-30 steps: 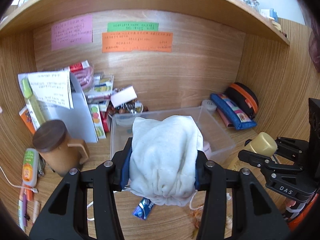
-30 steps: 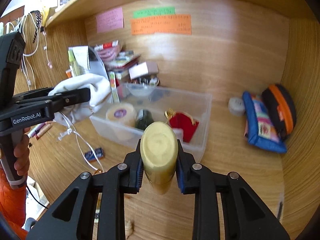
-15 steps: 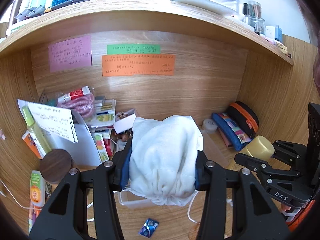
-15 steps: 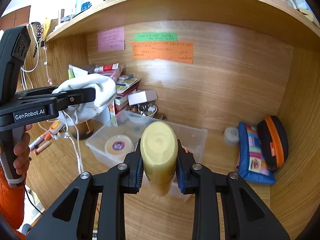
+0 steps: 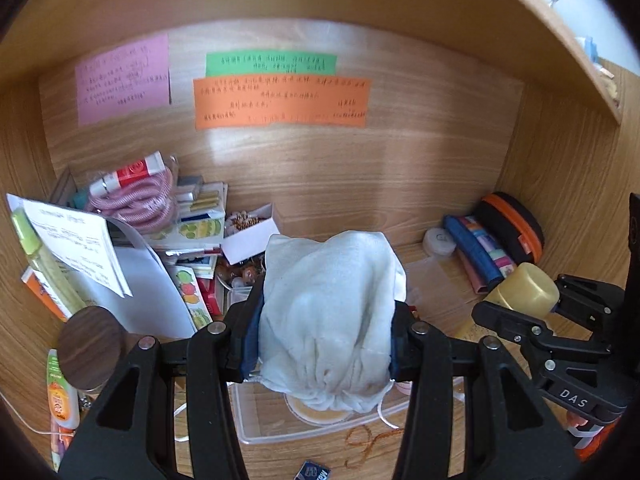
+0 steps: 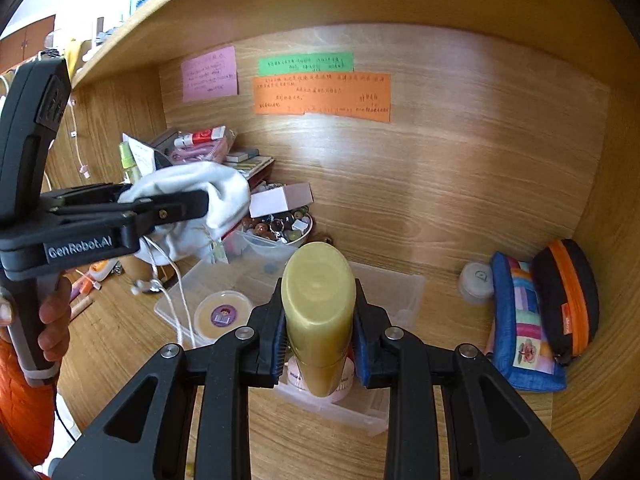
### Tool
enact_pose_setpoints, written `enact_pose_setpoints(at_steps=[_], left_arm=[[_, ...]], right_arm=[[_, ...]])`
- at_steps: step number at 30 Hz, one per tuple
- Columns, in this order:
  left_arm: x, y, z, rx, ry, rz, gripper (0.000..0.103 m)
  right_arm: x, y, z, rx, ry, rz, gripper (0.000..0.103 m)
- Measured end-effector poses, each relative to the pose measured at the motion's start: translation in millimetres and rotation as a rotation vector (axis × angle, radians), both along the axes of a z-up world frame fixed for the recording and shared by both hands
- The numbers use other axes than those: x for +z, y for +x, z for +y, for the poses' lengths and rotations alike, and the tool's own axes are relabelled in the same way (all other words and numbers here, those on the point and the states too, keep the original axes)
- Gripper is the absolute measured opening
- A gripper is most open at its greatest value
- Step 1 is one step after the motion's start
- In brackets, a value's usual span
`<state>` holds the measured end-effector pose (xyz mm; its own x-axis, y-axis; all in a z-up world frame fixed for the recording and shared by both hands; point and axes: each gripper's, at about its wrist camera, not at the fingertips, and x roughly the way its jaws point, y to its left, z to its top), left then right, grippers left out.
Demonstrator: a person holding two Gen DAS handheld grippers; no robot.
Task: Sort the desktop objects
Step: 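Carry the cloth bag with the left tool while the right tool carries the sunscreen over the box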
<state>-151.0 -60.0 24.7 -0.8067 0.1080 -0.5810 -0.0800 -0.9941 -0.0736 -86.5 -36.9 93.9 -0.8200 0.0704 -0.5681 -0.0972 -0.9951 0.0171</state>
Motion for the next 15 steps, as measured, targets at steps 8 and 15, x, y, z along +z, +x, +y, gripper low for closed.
enact_pose_setpoints(at_steps=[8, 15], left_arm=[[-31, -29, 1, -0.001, 0.001, -0.066, 0.047], [-58, -47, 3, -0.011, 0.004, -0.125, 0.047]], right_arm=[[-18, -26, 7, 0.001, -0.028, -0.045, 0.024], [-31, -49, 4, 0.015, -0.027, -0.077, 0.024]])
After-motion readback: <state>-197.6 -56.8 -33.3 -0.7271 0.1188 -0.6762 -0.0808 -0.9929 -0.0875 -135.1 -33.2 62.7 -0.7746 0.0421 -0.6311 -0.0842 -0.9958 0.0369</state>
